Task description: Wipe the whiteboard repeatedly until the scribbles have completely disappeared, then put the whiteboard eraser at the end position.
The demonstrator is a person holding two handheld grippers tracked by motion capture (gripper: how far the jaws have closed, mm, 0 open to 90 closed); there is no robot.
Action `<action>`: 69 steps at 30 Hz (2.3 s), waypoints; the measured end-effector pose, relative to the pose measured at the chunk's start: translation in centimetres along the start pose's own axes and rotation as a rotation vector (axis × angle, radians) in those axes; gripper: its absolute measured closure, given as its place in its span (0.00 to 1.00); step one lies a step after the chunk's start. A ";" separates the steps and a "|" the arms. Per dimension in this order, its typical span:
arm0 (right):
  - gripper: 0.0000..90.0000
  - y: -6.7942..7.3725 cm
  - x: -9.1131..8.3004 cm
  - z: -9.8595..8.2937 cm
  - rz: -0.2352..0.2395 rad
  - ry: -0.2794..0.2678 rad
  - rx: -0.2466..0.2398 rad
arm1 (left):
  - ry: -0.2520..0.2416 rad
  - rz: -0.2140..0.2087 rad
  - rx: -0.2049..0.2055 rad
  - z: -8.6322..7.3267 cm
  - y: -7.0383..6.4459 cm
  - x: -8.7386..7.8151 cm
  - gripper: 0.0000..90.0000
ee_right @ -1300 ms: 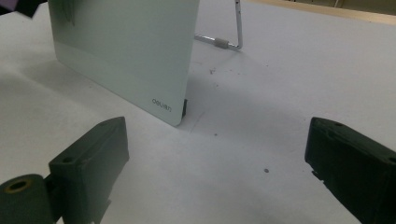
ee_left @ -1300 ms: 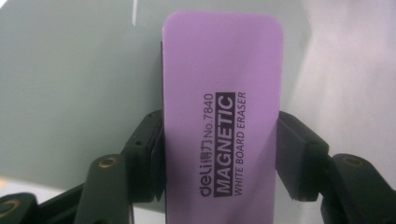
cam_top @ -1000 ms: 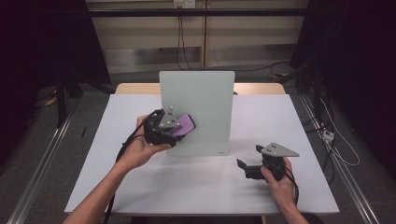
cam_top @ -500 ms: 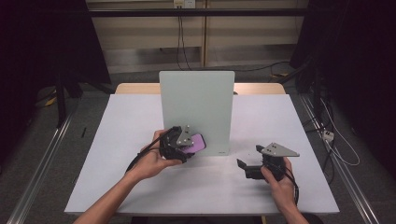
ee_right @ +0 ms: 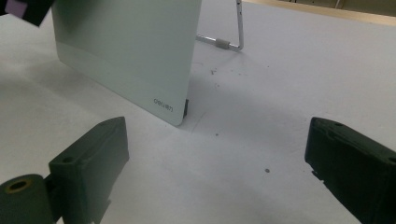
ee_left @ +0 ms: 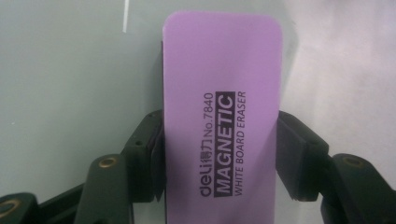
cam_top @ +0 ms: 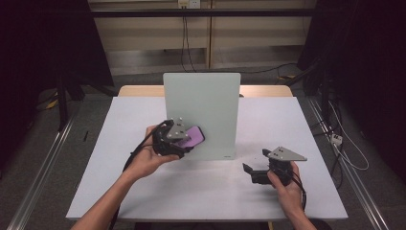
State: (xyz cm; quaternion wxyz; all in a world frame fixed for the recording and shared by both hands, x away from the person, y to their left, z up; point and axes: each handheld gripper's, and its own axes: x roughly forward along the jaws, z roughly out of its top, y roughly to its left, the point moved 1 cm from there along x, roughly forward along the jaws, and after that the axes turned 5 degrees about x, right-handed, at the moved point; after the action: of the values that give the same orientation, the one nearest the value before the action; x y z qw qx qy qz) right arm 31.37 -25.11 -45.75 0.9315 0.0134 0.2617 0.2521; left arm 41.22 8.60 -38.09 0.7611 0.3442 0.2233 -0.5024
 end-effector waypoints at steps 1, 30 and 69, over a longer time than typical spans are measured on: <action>0.07 0.0 0.0 0.0 0.000 0.002 0.002 | -0.012 0.013 -0.013 -0.1 0.3 -0.4 0.46; 0.07 0.0 0.3 0.2 -0.001 0.002 0.012 | 0.066 -0.092 -0.068 -3.5 -1.5 0.8 0.45; 0.07 0.1 0.3 0.1 0.004 0.003 0.012 | -0.003 -0.206 -0.177 -2.9 -1.9 -1.5 0.45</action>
State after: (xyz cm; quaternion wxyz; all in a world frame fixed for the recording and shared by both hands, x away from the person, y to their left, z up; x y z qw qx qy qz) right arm 31.59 -24.91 -45.79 0.9306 0.0191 0.2646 0.2523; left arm 38.87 11.22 -39.54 0.7331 0.2503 0.2999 -0.5567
